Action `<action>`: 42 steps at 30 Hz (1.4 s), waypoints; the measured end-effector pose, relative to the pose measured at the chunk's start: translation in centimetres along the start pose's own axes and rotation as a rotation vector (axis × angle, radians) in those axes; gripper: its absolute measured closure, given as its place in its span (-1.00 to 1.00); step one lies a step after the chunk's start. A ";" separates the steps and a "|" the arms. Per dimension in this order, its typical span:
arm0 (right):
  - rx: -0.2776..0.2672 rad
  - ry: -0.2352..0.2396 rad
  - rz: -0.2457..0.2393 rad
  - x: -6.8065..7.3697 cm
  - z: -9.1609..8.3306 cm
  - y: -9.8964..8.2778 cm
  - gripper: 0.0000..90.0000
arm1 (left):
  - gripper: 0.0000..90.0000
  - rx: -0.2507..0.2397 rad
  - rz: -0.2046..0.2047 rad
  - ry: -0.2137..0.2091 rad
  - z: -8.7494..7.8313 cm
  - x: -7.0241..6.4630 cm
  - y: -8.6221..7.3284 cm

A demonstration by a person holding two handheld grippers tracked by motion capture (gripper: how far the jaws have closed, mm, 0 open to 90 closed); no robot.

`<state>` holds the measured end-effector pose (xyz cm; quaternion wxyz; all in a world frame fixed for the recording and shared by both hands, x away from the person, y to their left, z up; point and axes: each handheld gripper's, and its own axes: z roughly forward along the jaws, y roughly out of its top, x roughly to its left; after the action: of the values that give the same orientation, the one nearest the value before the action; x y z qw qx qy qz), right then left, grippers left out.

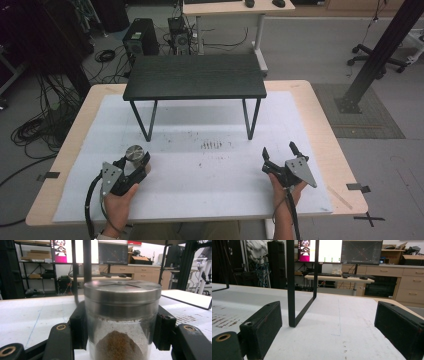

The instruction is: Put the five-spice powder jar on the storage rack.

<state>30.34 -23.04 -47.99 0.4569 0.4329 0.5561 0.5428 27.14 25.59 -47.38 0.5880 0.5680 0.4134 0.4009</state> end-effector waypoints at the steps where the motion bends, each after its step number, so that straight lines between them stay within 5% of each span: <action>1: 0.000 -0.002 -0.001 0.0 0.0 0.0 -0.83 | -0.05 0.000 -0.001 -0.002 0.0 0.0 0.1; 20: 0.001 -0.001 -0.023 0.2 0.0 0.0 -0.88 | -0.05 0.000 -0.030 -0.059 -0.4 0.0 4.1; 42: 0.007 -0.017 -0.007 0.1 0.0 0.0 -0.87 | -0.05 -0.042 -0.037 -0.220 0.0 -0.3 12.4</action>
<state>30.35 -22.93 -47.98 0.4620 0.4373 0.5556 0.5354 27.03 25.67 -34.98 0.6491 0.5884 0.3481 0.3336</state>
